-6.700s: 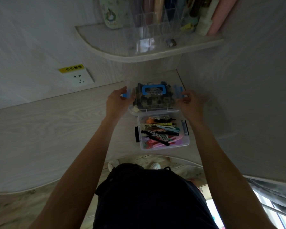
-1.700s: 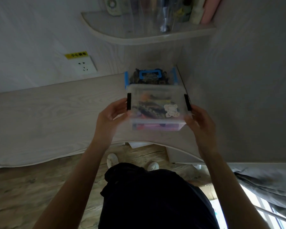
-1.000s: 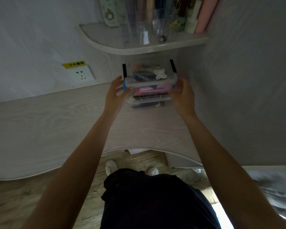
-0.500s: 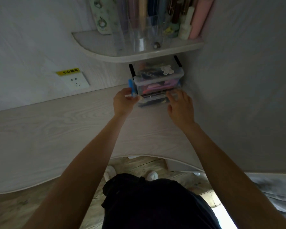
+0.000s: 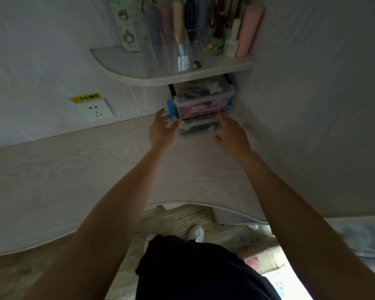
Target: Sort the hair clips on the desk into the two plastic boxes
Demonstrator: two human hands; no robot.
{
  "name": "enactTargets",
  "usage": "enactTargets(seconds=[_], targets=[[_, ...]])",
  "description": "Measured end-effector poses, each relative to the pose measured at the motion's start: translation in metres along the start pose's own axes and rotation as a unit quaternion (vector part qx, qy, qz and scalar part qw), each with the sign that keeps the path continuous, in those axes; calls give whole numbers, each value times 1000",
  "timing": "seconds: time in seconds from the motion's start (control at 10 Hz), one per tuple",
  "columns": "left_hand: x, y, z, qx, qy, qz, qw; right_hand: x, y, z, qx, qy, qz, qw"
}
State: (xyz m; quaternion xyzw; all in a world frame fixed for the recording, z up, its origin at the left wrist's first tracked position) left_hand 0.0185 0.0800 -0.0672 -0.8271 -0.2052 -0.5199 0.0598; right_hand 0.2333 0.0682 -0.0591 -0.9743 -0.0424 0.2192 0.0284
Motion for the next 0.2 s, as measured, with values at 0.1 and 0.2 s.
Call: enactTargets(seconds=[0.1, 0.2], targets=[[-6, -3, -19, 5, -10, -15, 1000, -20, 15, -28, 101, -101, 6, 990], [-23, -1, -38, -13, 49, -46, 998, -33, 36, -30, 132, -237, 91, 958]])
Point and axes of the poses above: each hand's wrist, its own y-axis away from the middle knuckle, its own z-axis out of the palm, x = y × z, the point moved 5 cm from there along -y, towards the middle knuckle, and after that the axes turned 7 degrees about x, right-handed, at the moved point
